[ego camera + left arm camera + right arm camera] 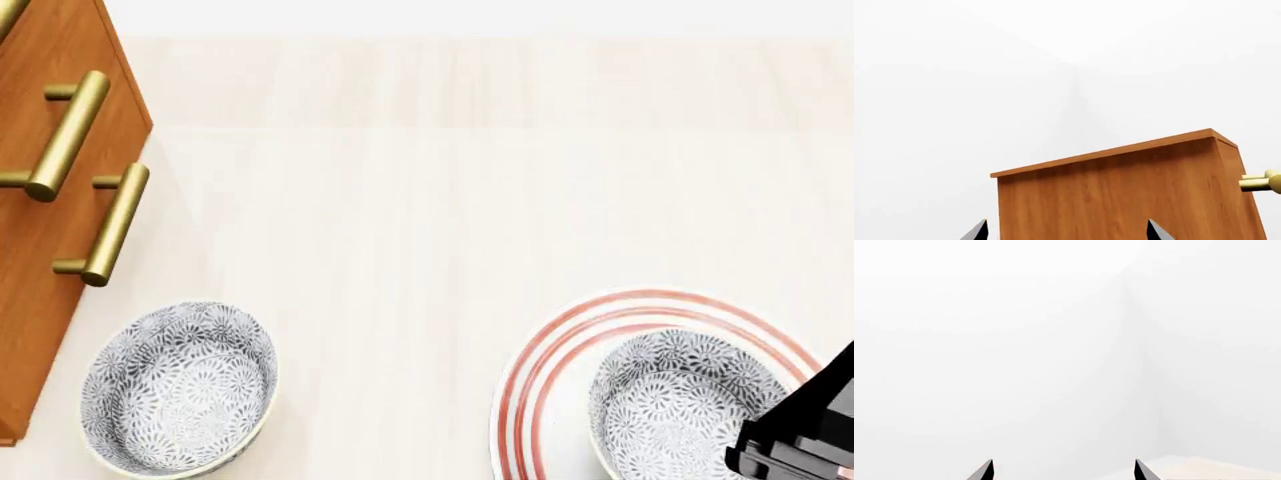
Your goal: Pick up the bowl and put it in the front on the plate.
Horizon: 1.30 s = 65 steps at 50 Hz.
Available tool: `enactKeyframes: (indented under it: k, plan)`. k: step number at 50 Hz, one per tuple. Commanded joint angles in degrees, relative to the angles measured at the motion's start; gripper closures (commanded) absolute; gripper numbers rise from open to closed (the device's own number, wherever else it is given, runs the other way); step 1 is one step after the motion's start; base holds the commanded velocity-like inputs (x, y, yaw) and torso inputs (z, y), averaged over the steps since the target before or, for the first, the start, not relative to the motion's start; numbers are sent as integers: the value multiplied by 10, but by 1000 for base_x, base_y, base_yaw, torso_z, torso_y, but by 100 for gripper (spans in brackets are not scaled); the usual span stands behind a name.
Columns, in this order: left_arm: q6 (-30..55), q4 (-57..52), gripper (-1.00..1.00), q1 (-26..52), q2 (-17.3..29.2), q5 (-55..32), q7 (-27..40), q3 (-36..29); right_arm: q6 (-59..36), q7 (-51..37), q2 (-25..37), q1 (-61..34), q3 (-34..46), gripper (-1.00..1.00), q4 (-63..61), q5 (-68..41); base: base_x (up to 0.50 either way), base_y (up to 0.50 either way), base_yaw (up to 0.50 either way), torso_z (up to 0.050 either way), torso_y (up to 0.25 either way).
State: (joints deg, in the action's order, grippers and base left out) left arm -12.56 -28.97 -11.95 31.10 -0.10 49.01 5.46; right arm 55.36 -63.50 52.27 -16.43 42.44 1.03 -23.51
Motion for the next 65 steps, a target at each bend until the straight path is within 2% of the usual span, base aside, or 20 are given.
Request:
enactKeyframes:
  k: [1,11,14,22,29,39,41,44,46,51,56,65]
  plan:
    - [-4,3,-100,3,-5,5,-1,12,-4,7,-18,3,-17,-100,-4,16,0,0,0,0,0]
    - [0,3,-100,15,-8,6,-4,2,-9,11,-22,-2,-24,-100,-16,16,0,0,0,0,0]
    - [16,-18,-100,19,-3,59,-7,-14,-9,15,-27,-4,-24,-100,-20,19,0,0,0,0,0]
    - [41,-27,-100,46,5,84,-51,-74,-6,21,-40,0,-29,-100,-35,71,0,0,0,0,0]
    - [57,4,-100,78,16,81,-108,-136,-11,37,-55,-8,-26,-100,-26,111,0,0,0,0,0]
    - [52,28,-100,91,14,59,-126,-152,-8,49,-65,-9,-22,-100,-9,106,0,0,0,0,0]
    - [45,30,-100,92,28,53,-148,-163,-6,69,-59,-12,-7,-100,-7,92,0,0,0,0,0]
    - [28,36,-100,90,48,46,-169,-169,24,158,-50,-37,48,-100,13,-45,0,0,0,0,0]
    - [24,35,-100,84,51,53,-158,-156,35,165,-48,-43,34,-100,22,-47,0,0,0,0,0]
    - [6,11,-100,77,85,40,-159,-117,44,219,-74,-31,-122,-100,-16,-7,0,0,0,0,0]
    - [-10,-35,-100,48,116,44,-146,-59,33,197,-70,-36,-212,-100,-79,-8,0,0,0,0,0]
    - [-18,-79,-100,-3,123,24,-109,52,21,177,-65,-21,-259,-100,-128,0,0,0,0,0,0]
